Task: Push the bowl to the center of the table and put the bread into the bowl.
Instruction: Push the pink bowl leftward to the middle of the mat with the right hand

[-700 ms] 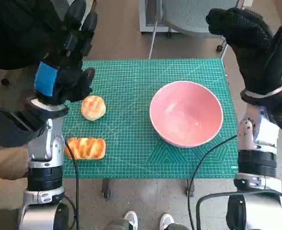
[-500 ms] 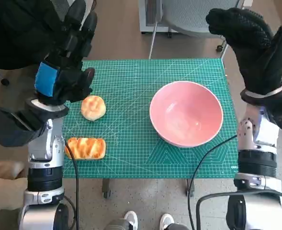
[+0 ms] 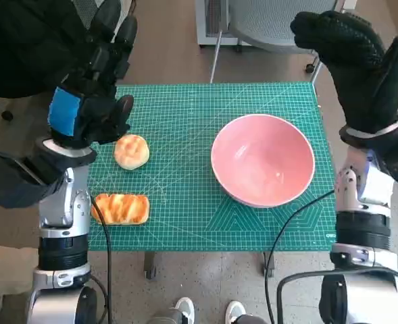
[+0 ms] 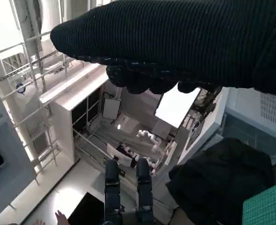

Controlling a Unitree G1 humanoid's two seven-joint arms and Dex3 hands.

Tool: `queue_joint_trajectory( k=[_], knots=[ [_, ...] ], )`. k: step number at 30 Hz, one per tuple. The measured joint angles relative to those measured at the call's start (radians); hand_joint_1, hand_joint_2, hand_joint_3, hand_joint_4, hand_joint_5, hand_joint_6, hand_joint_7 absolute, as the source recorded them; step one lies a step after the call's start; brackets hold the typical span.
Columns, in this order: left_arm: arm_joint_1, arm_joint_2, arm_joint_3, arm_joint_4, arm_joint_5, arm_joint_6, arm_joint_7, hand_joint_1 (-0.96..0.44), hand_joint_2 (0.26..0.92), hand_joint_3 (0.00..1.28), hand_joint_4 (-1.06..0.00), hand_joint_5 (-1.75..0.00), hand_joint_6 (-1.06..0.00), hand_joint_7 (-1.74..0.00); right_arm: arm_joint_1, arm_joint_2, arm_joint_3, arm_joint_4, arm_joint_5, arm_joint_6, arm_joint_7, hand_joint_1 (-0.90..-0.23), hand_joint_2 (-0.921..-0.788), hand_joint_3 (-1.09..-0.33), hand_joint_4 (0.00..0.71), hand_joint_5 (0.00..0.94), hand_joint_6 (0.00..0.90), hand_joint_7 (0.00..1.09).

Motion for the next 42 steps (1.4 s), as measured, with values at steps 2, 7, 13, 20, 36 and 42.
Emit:
queue_joint_trajectory(
  k=[2, 7, 13, 20, 36, 42],
  knots=[
    [0.000, 0.000, 0.000, 0.000, 0.000, 0.000, -0.001, -0.73, 0.921, 0.57, 0.00, 0.00, 0.00, -0.17, 0.000, 0.000, 0.000, 0.000, 0.000, 0.000, 0.000, -0.719, -0.921, -0.781, 0.161, 0.000, 0.195, 0.00],
    [0.000, 0.000, 0.000, 0.002, 0.000, 0.000, -0.004, -0.72, 0.921, 0.58, 0.00, 0.00, 0.00, -0.17, 0.000, 0.000, 0.000, 0.000, 0.000, 0.001, 0.000, -0.721, -0.921, -0.781, 0.162, 0.000, 0.195, 0.00],
    [0.000, 0.000, 0.000, 0.011, -0.001, -0.001, -0.013, -0.72, 0.921, 0.57, 0.00, 0.00, 0.00, -0.17, 0.000, 0.000, 0.000, 0.000, 0.000, 0.001, 0.000, -0.713, -0.921, -0.782, 0.161, 0.000, 0.195, 0.00],
    [0.000, 0.000, 0.000, 0.011, -0.001, -0.001, -0.015, -0.71, 0.921, 0.58, 0.00, 0.00, 0.00, -0.17, 0.000, -0.002, 0.000, 0.000, 0.000, 0.002, 0.000, -0.715, -0.921, -0.782, 0.161, 0.000, 0.195, 0.00],
    [0.000, 0.000, 0.000, 0.018, 0.001, -0.002, -0.015, -0.56, 0.921, 0.36, 0.00, 0.00, 0.00, -0.16, -0.011, -0.047, -0.061, 0.185, 0.007, -0.059, 0.004, -0.742, -0.921, -0.778, 0.145, 0.000, 0.201, 0.00],
    [0.000, -0.002, 0.000, 0.019, -0.006, 0.004, -0.016, -0.49, 0.921, 0.28, 0.00, 0.00, 0.00, -0.17, -0.036, -0.063, -0.087, 0.349, -0.010, -0.106, -0.027, -0.752, -0.921, -0.774, 0.138, 0.000, 0.201, 0.00]
  ],
)
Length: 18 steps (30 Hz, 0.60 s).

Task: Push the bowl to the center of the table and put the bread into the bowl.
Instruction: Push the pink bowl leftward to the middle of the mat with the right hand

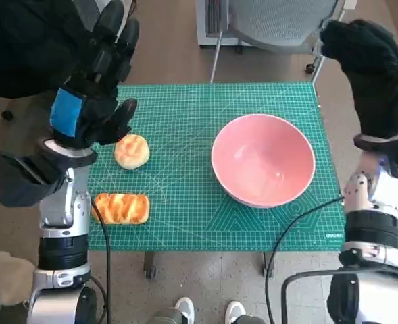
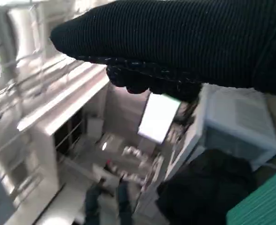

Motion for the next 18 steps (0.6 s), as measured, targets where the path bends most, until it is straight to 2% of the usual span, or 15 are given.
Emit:
queue_joint_trajectory(
  k=[8, 18],
  knots=[
    [0.000, -0.002, 0.000, 0.001, -0.025, 0.013, -0.005, -0.48, 0.921, 0.26, 0.00, 0.00, 0.00, -0.17, -0.006, -0.015, -0.012, 0.164, -0.053, -0.008, -0.107, -0.723, -0.921, -0.799, 0.127, 0.000, 0.203, 0.01],
    [0.000, -0.002, 0.000, 0.002, -0.026, 0.013, -0.008, -0.51, 0.921, 0.28, 0.00, 0.00, 0.00, -0.17, -0.004, -0.016, -0.010, 0.251, -0.112, 0.096, -0.254, -0.679, -0.921, -0.843, 0.119, 0.003, 0.226, 0.02]
  ],
)
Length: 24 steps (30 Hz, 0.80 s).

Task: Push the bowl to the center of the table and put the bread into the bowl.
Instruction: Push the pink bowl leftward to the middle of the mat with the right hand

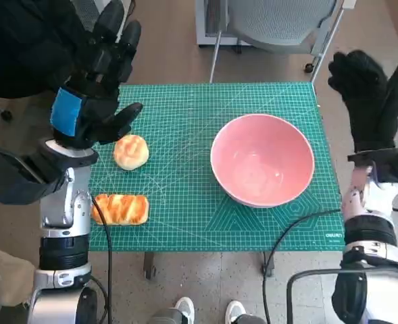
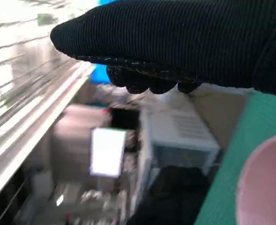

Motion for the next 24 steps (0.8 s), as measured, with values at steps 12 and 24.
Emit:
queue_joint_trajectory(
  k=[12, 24],
  knots=[
    [0.004, 0.007, 0.000, -0.011, 0.001, 0.001, 0.000, -0.56, 0.921, 0.30, 0.00, 0.00, 0.00, -0.17, 0.020, -0.002, 0.001, 0.024, -0.057, 0.095, -0.092, -0.695, -0.921, -0.883, 0.141, 0.010, 0.240, 0.02],
    [0.019, 0.023, 0.002, -0.037, 0.005, 0.009, 0.007, -0.57, 0.921, 0.32, 0.00, 0.00, 0.00, -0.16, 0.046, -0.001, -0.003, 0.033, -0.074, 0.146, -0.120, -0.707, -0.921, -0.878, 0.178, 0.020, 0.261, 0.03]
  ],
)
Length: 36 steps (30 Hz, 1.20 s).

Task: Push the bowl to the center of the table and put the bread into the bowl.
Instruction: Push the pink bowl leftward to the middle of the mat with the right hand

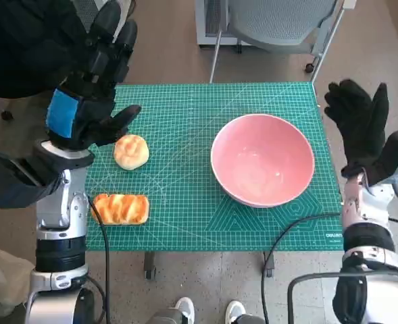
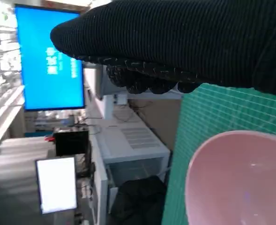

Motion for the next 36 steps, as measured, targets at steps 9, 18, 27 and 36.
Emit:
queue_joint_trajectory(
  k=[9, 18, 27, 36],
  knots=[
    [0.008, 0.002, 0.007, -0.011, 0.000, 0.009, 0.002, -0.57, 0.921, 0.33, 0.00, 0.00, 0.00, -0.16, 0.011, 0.001, -0.002, 0.004, -0.016, 0.035, -0.008, -0.729, -0.921, -0.873, 0.208, 0.025, 0.268, 0.03],
    [0.020, 0.005, 0.009, -0.033, 0.003, 0.014, 0.006, -0.56, 0.921, 0.34, 0.00, 0.00, 0.00, -0.14, 0.023, 0.005, -0.024, 0.006, -0.017, 0.057, -0.007, -0.733, -0.921, -0.865, 0.223, 0.020, 0.285, 0.04],
    [0.024, 0.012, 0.011, -0.041, 0.006, 0.018, 0.006, -0.56, 0.921, 0.35, 0.00, 0.00, 0.00, -0.13, 0.039, 0.025, -0.050, 0.009, -0.016, 0.080, -0.004, -0.696, -0.921, -0.866, 0.227, 0.014, 0.300, 0.04],
    [0.035, 0.019, 0.011, -0.046, 0.006, 0.028, 0.006, -0.56, 0.921, 0.36, 0.00, 0.00, 0.00, -0.12, 0.046, 0.041, -0.053, 0.010, -0.019, 0.087, -0.004, -0.664, -0.921, -0.881, 0.237, 0.012, 0.302, 0.04]
  ],
)
